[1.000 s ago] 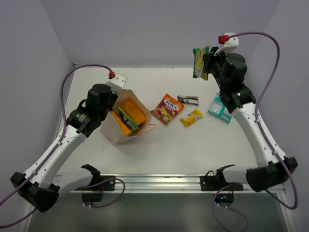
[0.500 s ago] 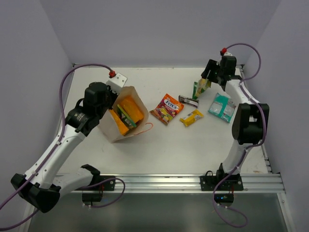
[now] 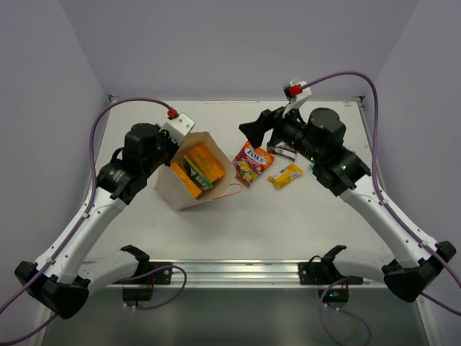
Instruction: Take the snacks out of the paper bag
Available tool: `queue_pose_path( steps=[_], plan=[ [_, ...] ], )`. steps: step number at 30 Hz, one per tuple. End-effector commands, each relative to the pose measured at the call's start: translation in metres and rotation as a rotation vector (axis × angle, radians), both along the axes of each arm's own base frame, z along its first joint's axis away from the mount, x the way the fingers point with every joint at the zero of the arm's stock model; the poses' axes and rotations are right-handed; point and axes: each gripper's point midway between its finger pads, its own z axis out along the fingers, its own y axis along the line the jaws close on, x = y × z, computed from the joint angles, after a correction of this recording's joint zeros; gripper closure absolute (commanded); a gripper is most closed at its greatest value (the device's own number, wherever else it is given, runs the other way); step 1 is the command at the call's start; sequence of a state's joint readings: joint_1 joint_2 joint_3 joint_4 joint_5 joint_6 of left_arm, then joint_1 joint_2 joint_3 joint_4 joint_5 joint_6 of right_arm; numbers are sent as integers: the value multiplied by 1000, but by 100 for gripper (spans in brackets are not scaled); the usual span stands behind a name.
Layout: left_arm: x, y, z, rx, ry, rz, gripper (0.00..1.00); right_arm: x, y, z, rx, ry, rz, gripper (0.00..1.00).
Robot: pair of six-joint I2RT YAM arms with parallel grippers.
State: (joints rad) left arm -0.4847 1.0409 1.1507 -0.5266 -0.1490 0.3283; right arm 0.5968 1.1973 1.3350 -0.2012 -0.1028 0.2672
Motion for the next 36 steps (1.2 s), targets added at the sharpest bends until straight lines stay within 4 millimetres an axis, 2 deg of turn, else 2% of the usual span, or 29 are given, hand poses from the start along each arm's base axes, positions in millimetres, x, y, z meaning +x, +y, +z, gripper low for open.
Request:
queue_pose_path(
  steps=[1, 5, 6, 8, 9, 12, 14, 15, 16, 18, 19, 22, 24, 27, 30, 32, 33, 34, 35, 36],
  plan=[
    [1, -5, 69, -80, -213, -46, 100, -24, 39, -15, -17, -15, 117, 19],
    [-3, -5, 72, -92, -219, -56, 100, -49, 90, -22, -49, -6, 235, 25],
    [-4, -6, 72, -97, -218, -57, 100, -45, 102, -40, -88, 28, 240, 25],
    [-5, -6, 73, -102, -217, -61, 100, -49, 121, -43, -101, 31, 260, 28],
    [-5, -6, 73, -104, -217, -59, 100, -47, 134, -60, -127, 56, 272, 28],
    [-5, -5, 72, -111, -209, -48, 100, -47, 157, -77, -147, 64, 277, 28],
    [-5, -6, 71, -121, -204, -49, 100, -38, 168, -108, -177, 98, 252, 28],
    [-6, -7, 70, -131, -197, -47, 100, -35, 174, -110, -156, 87, 247, 27],
    [-5, -7, 69, -135, -192, -44, 100, -29, 178, -127, -174, 106, 230, 27],
    [-5, -8, 68, -152, -184, -37, 100, -22, 185, -135, -166, 101, 217, 26],
    [-4, -8, 66, -155, -180, -35, 100, -17, 189, -151, -189, 118, 197, 26],
    [-4, -10, 63, -172, -164, -31, 100, -6, 195, -165, -205, 109, 174, 27],
    [-3, -12, 62, -186, -155, -26, 100, 0, 202, -183, -236, 123, 168, 28],
    [-1, -13, 59, -194, -144, -20, 100, 4, 208, -198, -250, 131, 172, 34],
    [1, -13, 59, -198, -141, -15, 100, 5, 211, -208, -261, 138, 174, 46],
    [0, -13, 59, -201, -142, -12, 100, 7, 210, -212, -268, 135, 167, 66],
    [0, -12, 59, -201, -144, -8, 100, 7, 207, -205, -259, 123, 161, 76],
    [0, -10, 58, -197, -147, 2, 100, 4, 203, -205, -258, 119, 160, 93],
    [1, -9, 57, -189, -147, 8, 100, 3, 201, -195, -244, 99, 160, 99],
    [1, -6, 56, -183, -147, 19, 100, 1, 196, -172, -215, 68, 160, 100]
  ],
)
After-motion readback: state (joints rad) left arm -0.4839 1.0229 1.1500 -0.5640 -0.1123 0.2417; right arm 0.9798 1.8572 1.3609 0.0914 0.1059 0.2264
